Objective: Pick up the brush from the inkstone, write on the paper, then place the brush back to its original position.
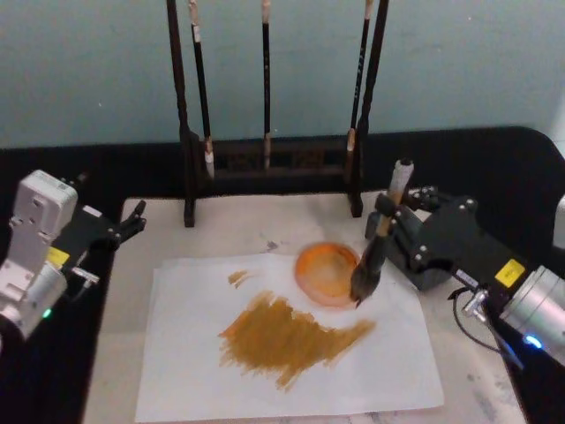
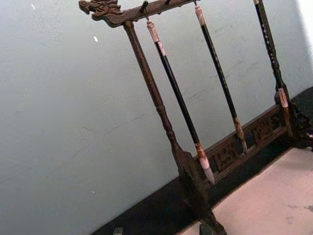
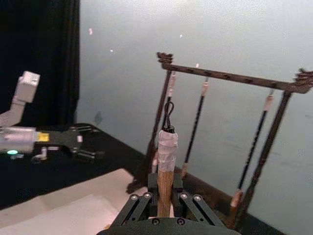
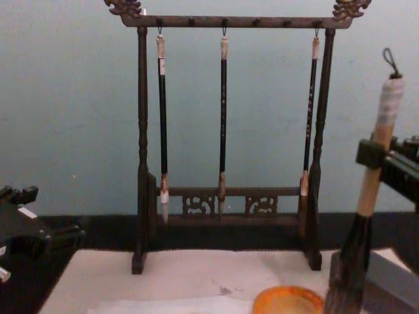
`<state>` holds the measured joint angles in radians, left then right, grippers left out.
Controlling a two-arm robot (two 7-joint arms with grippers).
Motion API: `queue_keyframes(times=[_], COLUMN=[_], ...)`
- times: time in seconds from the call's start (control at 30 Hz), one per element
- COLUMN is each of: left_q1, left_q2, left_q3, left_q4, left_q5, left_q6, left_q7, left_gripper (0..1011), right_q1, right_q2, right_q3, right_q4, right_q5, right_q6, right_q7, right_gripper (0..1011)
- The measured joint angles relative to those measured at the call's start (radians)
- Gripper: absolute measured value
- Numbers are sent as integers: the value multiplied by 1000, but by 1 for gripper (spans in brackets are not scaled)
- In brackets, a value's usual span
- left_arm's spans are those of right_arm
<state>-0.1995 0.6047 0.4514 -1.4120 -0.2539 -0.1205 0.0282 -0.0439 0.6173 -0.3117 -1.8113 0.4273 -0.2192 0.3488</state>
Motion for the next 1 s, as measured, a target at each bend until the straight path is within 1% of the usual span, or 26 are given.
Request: queue_keyframes(times=[0.17,0.3,0.47,0.67,0.87,1.0], left_q1=[0,0,0,0,0,0], left_q2=[0,0,0,0,0,0], left_q3=[0,0,0,0,0,0], left_q4=[0,0,0,0,0,0], left_q5=[0,0,0,0,0,0], left_q6=[0,0,0,0,0,0], left_q7=[0,0,0,0,0,0], left_gripper=[1010,1010,1010,1010,1010,1009], right_q1=[-8,-12,8,27,12,-23], right_q2=[-5,-20,-47,-70,-73,-64], right_q3=[-7,-14,-25,-33,-23,-3], right_q4=[-10,-13,-2,11,7,-15], right_q5=[0,-3,-15,-26,-26,-26], right_q6=[16,19,18,17,25,41], right_q7=[25,42,65,95,110,111], right_gripper=[168,168,168,168,168,168])
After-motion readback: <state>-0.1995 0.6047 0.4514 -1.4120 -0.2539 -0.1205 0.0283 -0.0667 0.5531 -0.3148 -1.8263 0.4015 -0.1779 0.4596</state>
